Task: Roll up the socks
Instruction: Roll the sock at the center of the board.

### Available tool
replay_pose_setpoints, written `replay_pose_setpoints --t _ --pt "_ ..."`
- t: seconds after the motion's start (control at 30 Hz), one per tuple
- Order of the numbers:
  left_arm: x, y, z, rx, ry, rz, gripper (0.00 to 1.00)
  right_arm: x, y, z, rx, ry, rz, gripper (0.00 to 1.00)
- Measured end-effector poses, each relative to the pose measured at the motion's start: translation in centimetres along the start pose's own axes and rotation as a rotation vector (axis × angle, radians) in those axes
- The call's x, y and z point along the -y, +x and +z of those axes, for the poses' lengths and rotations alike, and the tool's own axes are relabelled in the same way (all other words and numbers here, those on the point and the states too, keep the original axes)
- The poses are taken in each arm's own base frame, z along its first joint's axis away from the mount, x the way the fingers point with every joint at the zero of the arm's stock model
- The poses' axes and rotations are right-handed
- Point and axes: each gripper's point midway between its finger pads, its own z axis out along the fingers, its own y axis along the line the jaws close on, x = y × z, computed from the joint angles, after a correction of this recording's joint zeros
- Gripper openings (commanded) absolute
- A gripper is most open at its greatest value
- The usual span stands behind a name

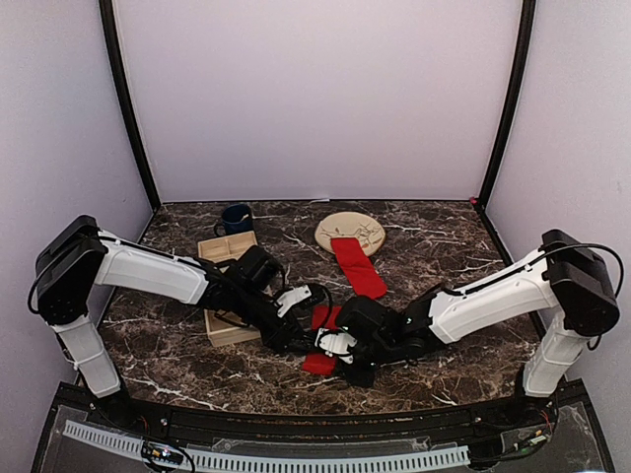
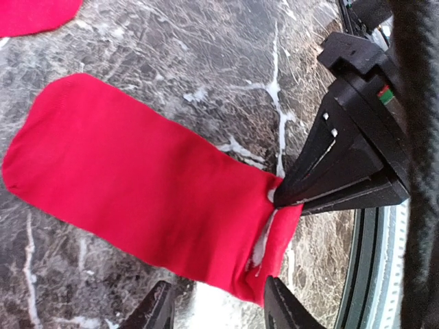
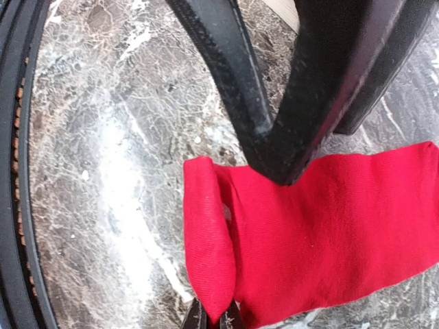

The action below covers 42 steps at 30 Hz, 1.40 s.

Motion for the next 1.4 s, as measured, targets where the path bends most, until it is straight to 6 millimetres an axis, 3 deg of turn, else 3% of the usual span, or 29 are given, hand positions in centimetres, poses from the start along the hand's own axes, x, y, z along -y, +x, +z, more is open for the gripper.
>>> replay_pose_setpoints --t 0.63,1.07,1.4 --pt "-1.0 1.0 -2.4 0.235 -0.178 0.054 0.48 -0.3 -0.6 -0.1 -0.015 -0.249 0.143 0.04" --pt "1.6 1.1 -3.3 0.343 -0.271 0.183 0.47 0.8 -0.5 0.1 -0.040 -0.363 0.258 0.03" --pt "3.4 1.1 -2.2 0.326 -0.282 0.301 0.43 0.7 -0.6 -0.3 -0.047 -0.433 0.301 0.03"
